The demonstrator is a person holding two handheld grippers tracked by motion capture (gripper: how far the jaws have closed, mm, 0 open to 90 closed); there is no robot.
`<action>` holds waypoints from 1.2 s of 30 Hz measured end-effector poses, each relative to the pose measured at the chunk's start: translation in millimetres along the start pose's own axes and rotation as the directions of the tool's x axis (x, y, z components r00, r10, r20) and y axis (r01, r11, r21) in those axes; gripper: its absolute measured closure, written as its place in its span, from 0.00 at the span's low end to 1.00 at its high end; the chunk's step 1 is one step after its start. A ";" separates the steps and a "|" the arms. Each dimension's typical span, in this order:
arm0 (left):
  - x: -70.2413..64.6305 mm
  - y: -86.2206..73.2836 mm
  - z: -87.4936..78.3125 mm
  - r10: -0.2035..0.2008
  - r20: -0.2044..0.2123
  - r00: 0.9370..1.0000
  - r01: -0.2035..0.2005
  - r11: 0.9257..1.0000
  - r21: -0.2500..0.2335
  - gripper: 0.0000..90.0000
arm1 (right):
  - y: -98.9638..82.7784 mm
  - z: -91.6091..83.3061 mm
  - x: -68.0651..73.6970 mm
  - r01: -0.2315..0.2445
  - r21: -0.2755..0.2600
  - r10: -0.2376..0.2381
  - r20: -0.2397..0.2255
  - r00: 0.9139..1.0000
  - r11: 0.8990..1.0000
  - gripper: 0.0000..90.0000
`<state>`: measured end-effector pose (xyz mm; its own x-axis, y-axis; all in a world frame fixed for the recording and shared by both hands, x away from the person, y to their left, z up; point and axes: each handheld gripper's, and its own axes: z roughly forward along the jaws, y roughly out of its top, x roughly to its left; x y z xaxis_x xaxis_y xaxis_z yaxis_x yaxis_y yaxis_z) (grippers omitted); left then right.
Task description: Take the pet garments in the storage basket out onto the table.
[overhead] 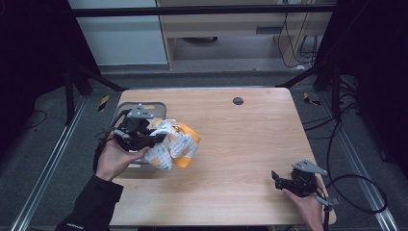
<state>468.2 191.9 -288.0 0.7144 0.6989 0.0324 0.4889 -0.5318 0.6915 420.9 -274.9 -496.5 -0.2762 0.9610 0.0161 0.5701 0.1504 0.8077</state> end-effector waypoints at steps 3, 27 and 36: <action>-6.5 2.2 5.1 0.010 0.017 1.000 -0.010 1.000 0.000 0.83 | 0.2 -0.1 -0.3 0.004 -0.007 -0.004 0.002 1.000 1.000 0.13; -48.1 8.9 51.4 0.104 0.117 0.988 -0.110 0.993 0.045 0.83 | 1.3 -1.6 -1.6 0.005 -0.026 -0.004 0.010 1.000 1.000 0.12; -61.0 8.7 72.2 0.136 0.148 0.980 -0.148 0.986 0.074 0.83 | 1.8 -2.8 -2.7 -0.004 -0.034 0.004 0.011 1.000 0.999 0.12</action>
<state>465.0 110.1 -336.1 0.8403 0.5418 0.0188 0.4138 -0.6635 0.6234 420.4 -277.9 -493.4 -0.2651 0.9641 0.0130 0.5447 0.1386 0.8271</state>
